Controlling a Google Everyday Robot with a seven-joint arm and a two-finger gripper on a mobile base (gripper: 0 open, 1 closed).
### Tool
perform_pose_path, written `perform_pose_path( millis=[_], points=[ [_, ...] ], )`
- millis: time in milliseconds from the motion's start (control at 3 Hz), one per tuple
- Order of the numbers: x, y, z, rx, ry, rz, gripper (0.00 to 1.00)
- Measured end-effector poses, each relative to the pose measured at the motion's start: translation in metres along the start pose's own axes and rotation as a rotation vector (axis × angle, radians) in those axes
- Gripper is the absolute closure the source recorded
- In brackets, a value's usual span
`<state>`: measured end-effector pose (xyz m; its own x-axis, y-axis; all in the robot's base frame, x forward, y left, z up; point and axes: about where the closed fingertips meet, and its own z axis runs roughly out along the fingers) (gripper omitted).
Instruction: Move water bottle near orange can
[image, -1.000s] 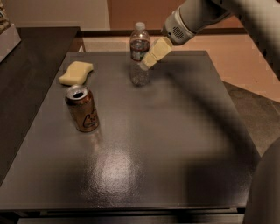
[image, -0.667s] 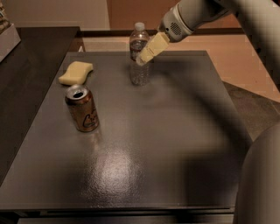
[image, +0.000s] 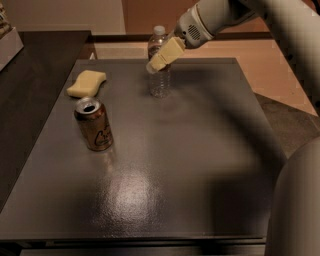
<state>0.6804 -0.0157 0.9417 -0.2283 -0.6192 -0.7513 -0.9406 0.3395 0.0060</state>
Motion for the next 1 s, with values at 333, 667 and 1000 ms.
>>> perform_pose_path(
  millis=[333,667,1000],
  points=[
    [-0.005,0.008,0.002,-0.021,-0.015,-0.011,0.41],
    [-0.010,0.014,0.003,-0.035,-0.023,-0.025,0.65],
    [-0.015,0.027,-0.004,-0.048,-0.010,-0.061,0.88]
  ],
)
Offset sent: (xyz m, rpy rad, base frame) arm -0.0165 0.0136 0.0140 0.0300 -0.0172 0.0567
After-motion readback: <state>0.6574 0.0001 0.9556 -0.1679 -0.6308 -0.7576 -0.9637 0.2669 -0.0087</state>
